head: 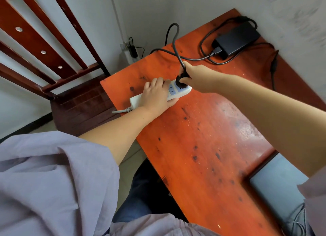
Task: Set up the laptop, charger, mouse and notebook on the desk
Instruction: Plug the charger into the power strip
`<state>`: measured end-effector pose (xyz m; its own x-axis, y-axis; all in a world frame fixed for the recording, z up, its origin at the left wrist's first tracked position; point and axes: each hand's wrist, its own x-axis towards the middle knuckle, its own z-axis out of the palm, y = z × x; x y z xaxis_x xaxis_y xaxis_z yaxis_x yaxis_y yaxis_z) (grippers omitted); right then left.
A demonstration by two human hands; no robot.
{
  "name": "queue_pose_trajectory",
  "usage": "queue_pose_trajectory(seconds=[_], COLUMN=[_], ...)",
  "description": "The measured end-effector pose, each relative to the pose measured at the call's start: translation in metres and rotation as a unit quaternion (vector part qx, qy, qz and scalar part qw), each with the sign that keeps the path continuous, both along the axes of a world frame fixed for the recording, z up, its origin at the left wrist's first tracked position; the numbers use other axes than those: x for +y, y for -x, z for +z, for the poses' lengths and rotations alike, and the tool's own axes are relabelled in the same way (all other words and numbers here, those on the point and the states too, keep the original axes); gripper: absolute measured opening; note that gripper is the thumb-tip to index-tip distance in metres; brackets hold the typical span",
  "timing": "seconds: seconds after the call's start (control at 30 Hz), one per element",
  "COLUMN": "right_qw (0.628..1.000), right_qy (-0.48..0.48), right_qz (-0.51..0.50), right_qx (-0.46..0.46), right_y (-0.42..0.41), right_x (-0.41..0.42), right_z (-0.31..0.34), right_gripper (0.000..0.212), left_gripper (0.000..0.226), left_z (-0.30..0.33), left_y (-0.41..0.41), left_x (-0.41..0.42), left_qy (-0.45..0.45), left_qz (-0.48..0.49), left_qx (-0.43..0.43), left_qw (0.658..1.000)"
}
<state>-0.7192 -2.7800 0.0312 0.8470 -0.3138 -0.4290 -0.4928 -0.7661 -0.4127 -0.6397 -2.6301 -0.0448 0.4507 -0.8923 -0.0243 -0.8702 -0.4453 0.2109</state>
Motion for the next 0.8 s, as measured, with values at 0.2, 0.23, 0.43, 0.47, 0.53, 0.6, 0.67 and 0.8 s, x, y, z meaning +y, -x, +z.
queue_pose_trajectory(seconds=[0.2, 0.23, 0.43, 0.47, 0.53, 0.6, 0.67, 0.8], right_qw=[1.000, 1.000, 0.993, 0.993, 0.991, 0.985, 0.980, 0.982], right_qy=[-0.020, -0.026, -0.051, -0.054, -0.060, -0.070, -0.058, -0.027], right_qz=[0.020, 0.006, -0.060, -0.063, -0.078, -0.113, -0.139, -0.129], right_qx=[0.002, -0.012, -0.086, -0.087, -0.092, -0.109, -0.130, -0.133], right_y=[-0.004, 0.002, 0.022, 0.022, 0.022, 0.018, 0.012, 0.011], right_x=[-0.011, -0.009, 0.004, 0.005, 0.007, 0.009, 0.011, 0.010], right_z=[0.006, 0.002, -0.012, -0.012, -0.013, -0.013, -0.012, -0.011], right_gripper=[0.007, 0.007, 0.011, 0.010, 0.009, 0.010, 0.013, 0.014], left_gripper=[0.062, 0.062, 0.065, 0.065, 0.064, 0.063, 0.061, 0.059], left_z=[-0.001, -0.001, 0.001, 0.002, 0.002, 0.002, 0.003, 0.004], left_y=[-0.001, 0.000, 0.000, 0.000, 0.000, 0.000, 0.000, 0.001], left_x=[0.000, -0.001, 0.000, 0.000, 0.000, 0.000, 0.000, -0.001], left_qy=[0.012, 0.016, 0.014, 0.013, 0.014, 0.014, 0.007, 0.004], left_qz=[0.004, 0.004, 0.003, 0.002, -0.001, -0.001, 0.002, 0.003], left_qx=[-0.001, 0.000, 0.014, 0.015, 0.014, 0.010, 0.008, 0.008], left_qw=[1.000, 1.000, 1.000, 1.000, 1.000, 1.000, 1.000, 1.000])
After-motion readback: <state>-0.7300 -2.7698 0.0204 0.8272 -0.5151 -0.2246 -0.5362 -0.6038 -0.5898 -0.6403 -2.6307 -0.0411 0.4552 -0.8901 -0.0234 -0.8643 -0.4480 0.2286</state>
